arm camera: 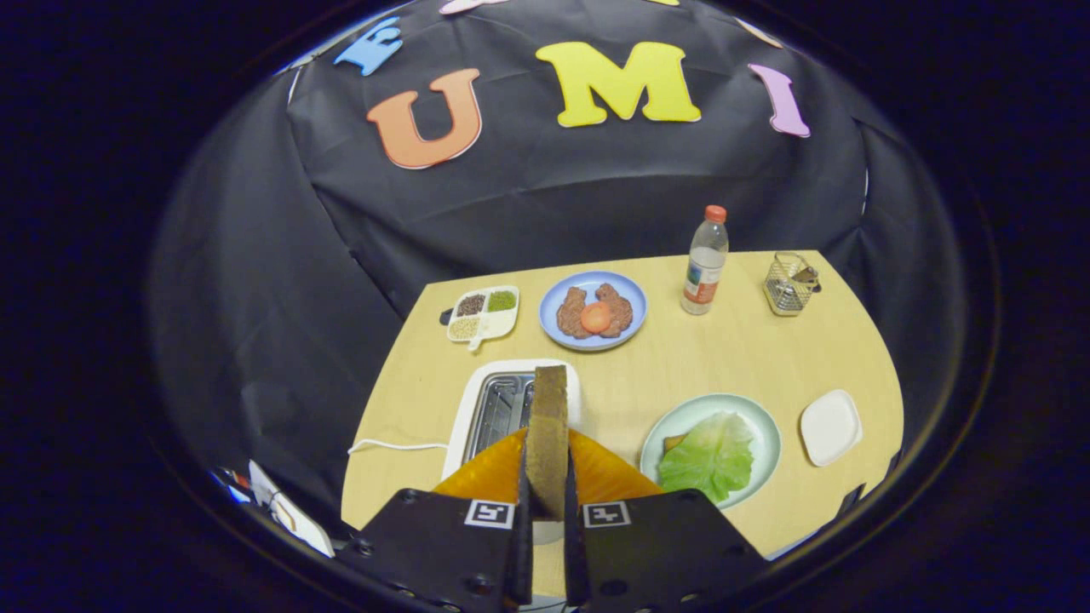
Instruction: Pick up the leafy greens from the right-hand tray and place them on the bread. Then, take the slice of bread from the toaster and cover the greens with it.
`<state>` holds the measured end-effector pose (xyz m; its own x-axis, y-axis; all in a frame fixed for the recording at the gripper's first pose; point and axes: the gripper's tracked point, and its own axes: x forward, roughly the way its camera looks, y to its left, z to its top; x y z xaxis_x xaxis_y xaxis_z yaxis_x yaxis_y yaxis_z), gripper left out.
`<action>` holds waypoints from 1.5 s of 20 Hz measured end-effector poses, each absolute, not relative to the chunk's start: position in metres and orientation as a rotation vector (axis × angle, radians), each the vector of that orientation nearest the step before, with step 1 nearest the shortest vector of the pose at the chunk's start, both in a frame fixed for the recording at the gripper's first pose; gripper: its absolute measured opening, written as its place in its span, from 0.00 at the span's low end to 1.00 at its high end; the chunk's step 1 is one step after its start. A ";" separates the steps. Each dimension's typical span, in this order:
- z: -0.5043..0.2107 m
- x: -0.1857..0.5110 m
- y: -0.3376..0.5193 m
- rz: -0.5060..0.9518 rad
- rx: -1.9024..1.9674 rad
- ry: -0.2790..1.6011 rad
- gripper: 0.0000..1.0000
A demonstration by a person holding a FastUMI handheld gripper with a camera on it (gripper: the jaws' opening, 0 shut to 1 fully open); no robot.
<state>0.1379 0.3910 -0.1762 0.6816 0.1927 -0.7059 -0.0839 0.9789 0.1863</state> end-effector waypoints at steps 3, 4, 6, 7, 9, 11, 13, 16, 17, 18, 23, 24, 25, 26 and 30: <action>-0.169 0.134 0.367 0.143 0.172 0.802 0.14; -0.169 0.133 0.360 0.137 0.185 0.800 0.15; -0.174 0.132 0.342 0.113 0.201 0.811 0.14; -0.178 0.132 0.336 0.107 0.211 0.822 0.15; -0.190 0.133 0.323 0.089 0.222 0.841 0.14; -0.204 0.133 0.310 0.065 0.221 0.862 0.15; -0.222 0.135 0.299 0.042 0.215 0.890 0.15; -0.251 0.136 0.290 0.035 0.206 0.934 0.14; -0.259 0.138 0.287 0.032 0.205 0.947 0.15; -0.267 0.141 0.283 0.026 0.203 0.951 0.15; -0.304 0.157 0.269 0.025 0.174 0.970 0.15; -0.308 0.159 0.269 0.039 0.180 0.969 0.15; -0.312 0.162 0.266 0.039 0.174 0.973 0.15; -0.316 0.163 0.258 0.025 0.167 0.979 0.15; -0.326 0.169 0.238 -0.004 0.185 0.986 0.15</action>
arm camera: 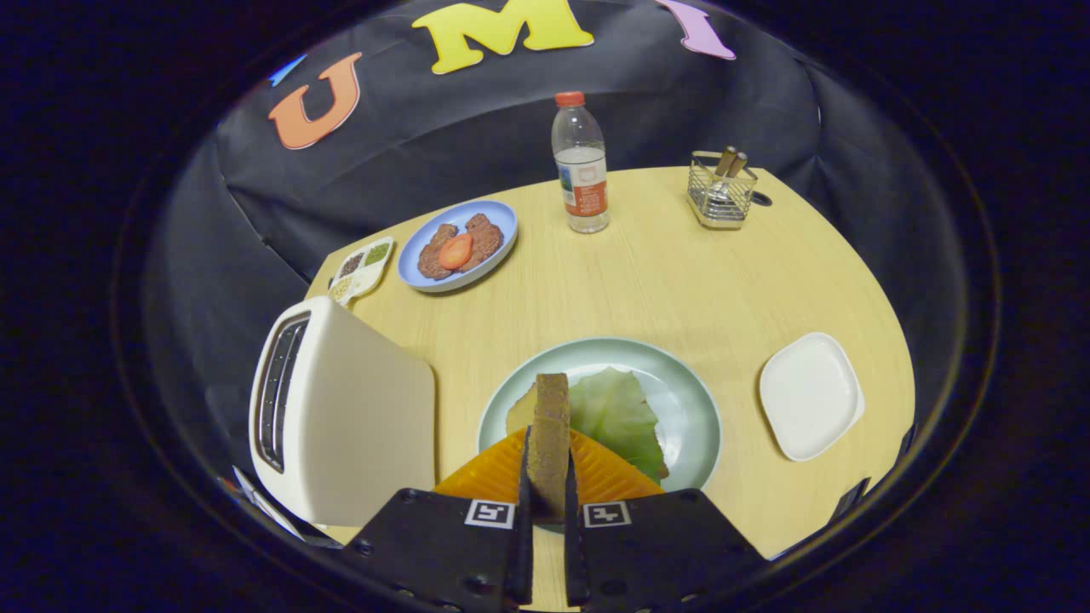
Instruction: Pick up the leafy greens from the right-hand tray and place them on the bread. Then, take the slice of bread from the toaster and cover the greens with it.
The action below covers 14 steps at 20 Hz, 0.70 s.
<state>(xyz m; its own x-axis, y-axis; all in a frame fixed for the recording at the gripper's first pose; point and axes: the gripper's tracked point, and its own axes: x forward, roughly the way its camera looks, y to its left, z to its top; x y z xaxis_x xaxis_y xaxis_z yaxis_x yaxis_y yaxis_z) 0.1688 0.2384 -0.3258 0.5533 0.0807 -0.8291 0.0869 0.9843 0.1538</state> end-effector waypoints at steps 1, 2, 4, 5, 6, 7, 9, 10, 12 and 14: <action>-0.329 0.171 0.233 -0.007 0.186 0.991 0.15; -0.332 0.173 0.228 -0.013 0.185 0.997 0.21; -0.339 0.174 0.218 -0.026 0.202 1.016 0.21; -0.341 0.173 0.214 -0.032 0.213 1.024 0.21; -0.345 0.174 0.210 -0.034 0.220 1.030 0.30; -0.347 0.176 0.209 -0.029 0.227 1.035 0.31; -0.351 0.175 0.206 -0.018 0.222 1.041 0.31; -0.352 0.176 0.204 -0.013 0.216 1.041 0.31; -0.357 0.180 0.202 0.003 0.185 1.033 0.36; -0.360 0.181 0.201 0.018 0.162 1.029 0.41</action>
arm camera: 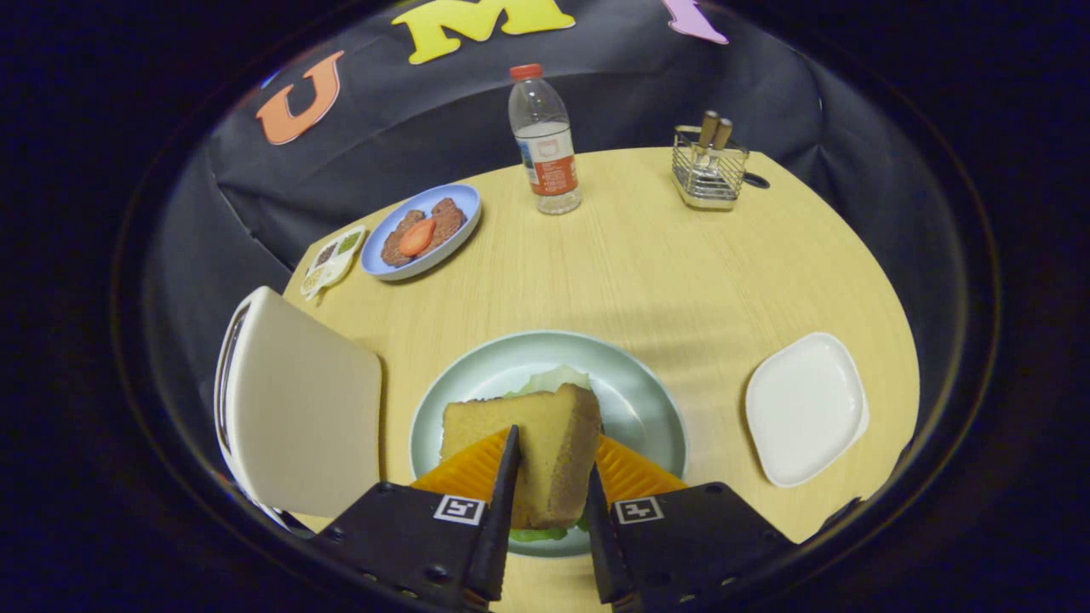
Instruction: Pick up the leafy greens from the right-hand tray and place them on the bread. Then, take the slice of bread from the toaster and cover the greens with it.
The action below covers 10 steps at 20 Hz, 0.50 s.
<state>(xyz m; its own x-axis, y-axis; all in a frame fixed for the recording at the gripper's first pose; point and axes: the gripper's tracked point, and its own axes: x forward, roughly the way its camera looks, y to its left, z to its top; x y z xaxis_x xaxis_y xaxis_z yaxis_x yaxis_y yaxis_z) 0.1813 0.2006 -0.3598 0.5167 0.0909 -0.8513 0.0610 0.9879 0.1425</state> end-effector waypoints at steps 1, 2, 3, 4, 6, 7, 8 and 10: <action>-0.360 0.183 0.201 0.026 0.156 1.024 0.41; -0.361 0.184 0.200 0.033 0.150 1.019 0.41; -0.362 0.186 0.200 0.033 0.142 1.015 0.41; -0.361 0.187 0.198 0.035 0.134 1.007 0.45; -0.361 0.189 0.193 0.020 0.097 0.991 0.53; -0.359 0.189 0.193 0.022 0.080 0.981 0.59; -0.359 0.188 0.188 0.009 0.051 0.975 0.62; -0.357 0.186 0.183 -0.001 -0.006 0.962 0.77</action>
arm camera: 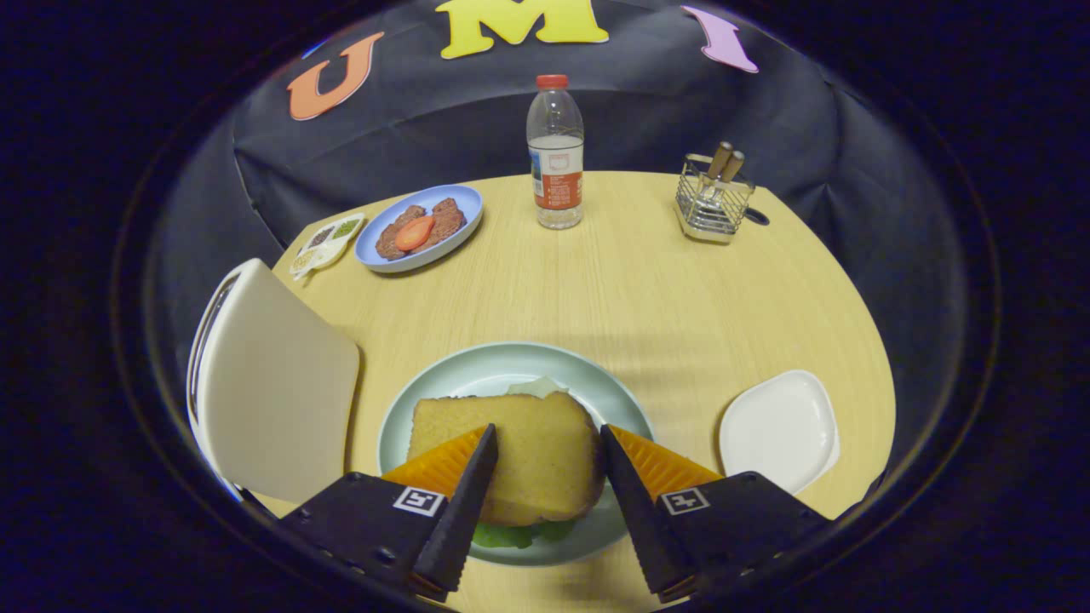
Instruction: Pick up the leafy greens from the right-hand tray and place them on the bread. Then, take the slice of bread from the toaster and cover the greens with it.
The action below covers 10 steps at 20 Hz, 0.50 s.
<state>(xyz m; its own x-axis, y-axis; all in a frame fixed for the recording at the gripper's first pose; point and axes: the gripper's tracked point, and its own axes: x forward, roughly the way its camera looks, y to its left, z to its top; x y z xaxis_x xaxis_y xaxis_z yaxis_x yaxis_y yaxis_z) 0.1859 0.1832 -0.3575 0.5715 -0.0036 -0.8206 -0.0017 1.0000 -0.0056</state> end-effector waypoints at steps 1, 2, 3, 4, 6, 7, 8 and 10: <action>-0.354 0.185 0.181 -0.005 -0.028 0.952 0.78; -0.349 0.183 0.180 -0.005 -0.041 0.936 0.79; -0.339 0.182 0.181 0.000 -0.046 0.914 0.78; -0.329 0.180 0.181 0.002 -0.055 0.887 0.77; -0.303 0.174 0.184 0.019 -0.062 0.832 0.79; -0.288 0.170 0.186 0.029 -0.060 0.806 0.81; -0.272 0.164 0.189 0.042 -0.053 0.777 0.83; -0.238 0.154 0.191 0.056 -0.035 0.713 0.87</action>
